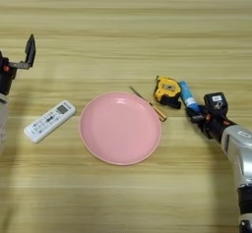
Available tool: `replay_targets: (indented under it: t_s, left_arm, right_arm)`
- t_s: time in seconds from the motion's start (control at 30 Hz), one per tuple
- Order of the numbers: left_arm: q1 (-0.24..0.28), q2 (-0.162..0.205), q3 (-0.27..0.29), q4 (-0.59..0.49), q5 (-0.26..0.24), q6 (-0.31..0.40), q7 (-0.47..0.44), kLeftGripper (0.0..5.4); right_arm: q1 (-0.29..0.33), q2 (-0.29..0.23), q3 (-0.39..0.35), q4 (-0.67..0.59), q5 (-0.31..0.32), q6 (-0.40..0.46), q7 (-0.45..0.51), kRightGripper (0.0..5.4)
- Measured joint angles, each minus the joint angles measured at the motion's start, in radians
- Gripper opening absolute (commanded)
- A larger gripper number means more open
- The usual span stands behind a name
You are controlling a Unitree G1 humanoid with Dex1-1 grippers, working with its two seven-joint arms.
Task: Move the objects on the table
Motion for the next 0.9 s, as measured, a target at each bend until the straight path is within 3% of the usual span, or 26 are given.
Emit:
replay_targets:
  t_s: [0.2, 0.4, 0.73, 0.9]
  left_arm:
    - [0.0, 0.001, 0.0, 0.006, 0.0, -0.001, -0.001, 5.4]
    - [-0.001, 0.002, 0.0, 0.007, 0.0, -0.002, -0.002, 5.4]
    - [-0.003, 0.003, 0.0, 0.01, 0.0, -0.004, -0.002, 5.4]
    - [-0.003, 0.002, -0.002, 0.01, 0.0, -0.004, -0.002, 5.4]
  right_arm:
    - [0.0, 0.006, -0.002, 0.0, 0.006, -0.002, -0.002, 2.11]
    - [-0.004, 0.022, -0.041, -0.024, 0.032, -0.057, -0.026, 2.7]
    - [-0.018, 0.061, -0.108, -0.219, 0.146, -0.166, -0.04, 3.83]
    - [-0.016, 0.075, -0.108, -0.278, 0.176, -0.196, -0.027, 4.26]
